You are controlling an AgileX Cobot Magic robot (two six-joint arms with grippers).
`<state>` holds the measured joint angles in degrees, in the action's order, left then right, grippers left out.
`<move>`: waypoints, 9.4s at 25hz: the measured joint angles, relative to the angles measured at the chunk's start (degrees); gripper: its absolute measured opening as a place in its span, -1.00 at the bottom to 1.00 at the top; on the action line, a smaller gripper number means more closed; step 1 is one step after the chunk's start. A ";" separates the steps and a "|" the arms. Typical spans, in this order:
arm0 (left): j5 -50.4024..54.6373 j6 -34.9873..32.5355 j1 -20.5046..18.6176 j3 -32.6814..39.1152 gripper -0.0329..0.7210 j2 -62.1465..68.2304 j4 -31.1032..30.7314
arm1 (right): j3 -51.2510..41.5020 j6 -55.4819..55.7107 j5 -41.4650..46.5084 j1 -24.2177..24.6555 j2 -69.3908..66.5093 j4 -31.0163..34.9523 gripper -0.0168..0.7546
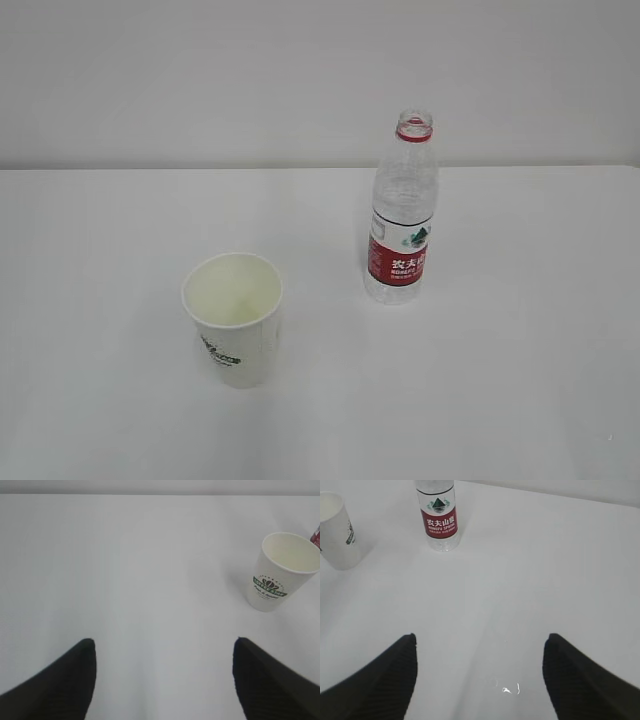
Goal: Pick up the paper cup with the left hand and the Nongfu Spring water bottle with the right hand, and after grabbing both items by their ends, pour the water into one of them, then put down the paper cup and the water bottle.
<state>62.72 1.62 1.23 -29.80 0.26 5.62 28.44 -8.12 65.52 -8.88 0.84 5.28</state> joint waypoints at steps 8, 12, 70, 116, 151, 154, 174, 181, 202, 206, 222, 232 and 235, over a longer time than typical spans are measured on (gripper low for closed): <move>0.00 0.00 0.00 0.00 0.67 0.00 0.00 | 0.00 0.00 0.00 0.00 0.00 0.00 0.57; 0.00 0.00 0.00 0.00 0.66 0.00 0.00 | 0.00 0.00 0.00 0.00 0.00 0.00 0.57; -14.09 -3.81 0.00 -3.10 0.57 1.12 0.00 | 1.50 -3.93 -18.15 0.00 0.00 2.41 0.57; -45.81 -4.61 0.00 -3.10 0.57 29.80 -2.53 | 1.50 -10.62 -52.29 0.00 -25.51 2.62 0.57; -47.69 -4.61 0.00 -3.10 0.57 31.21 -2.53 | 1.50 -10.65 -55.93 0.00 -28.44 2.79 0.57; -49.64 -4.61 0.62 -3.10 0.57 31.21 -2.53 | 1.50 -10.65 -56.45 0.00 -28.44 2.88 0.57; -60.18 -4.61 0.93 -2.62 0.57 42.03 -2.40 | 1.31 -10.65 -60.02 0.00 -35.82 3.06 0.56; -65.55 -4.61 0.93 -2.62 0.57 50.02 -2.62 | 1.31 -10.65 -66.81 0.00 -43.01 2.82 0.57; -78.56 -4.61 0.93 -2.62 0.57 67.29 -5.62 | 1.31 -2.91 -85.67 0.00 -63.10 -12.22 0.57; -79.75 -4.61 0.93 -2.47 0.57 68.74 -5.62 | 0.72 -0.08 -88.71 0.00 -66.11 -14.61 0.57; -103.63 -2.82 1.41 13.08 0.57 71.14 -5.28 | -10.97 6.91 -107.14 0.00 -73.94 -15.23 0.57; -105.53 -0.94 10.82 13.90 0.57 81.21 -5.18 | -19.00 9.75 -120.80 0.00 -80.80 -18.17 0.57; -107.82 -0.72 13.40 15.00 0.57 84.47 -5.18 | -21.37 9.78 -126.36 0.00 -83.76 -18.17 0.57</move>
<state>-45.10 0.90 14.63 -14.80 84.74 0.44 7.07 1.66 -60.83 -8.88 -82.92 -12.89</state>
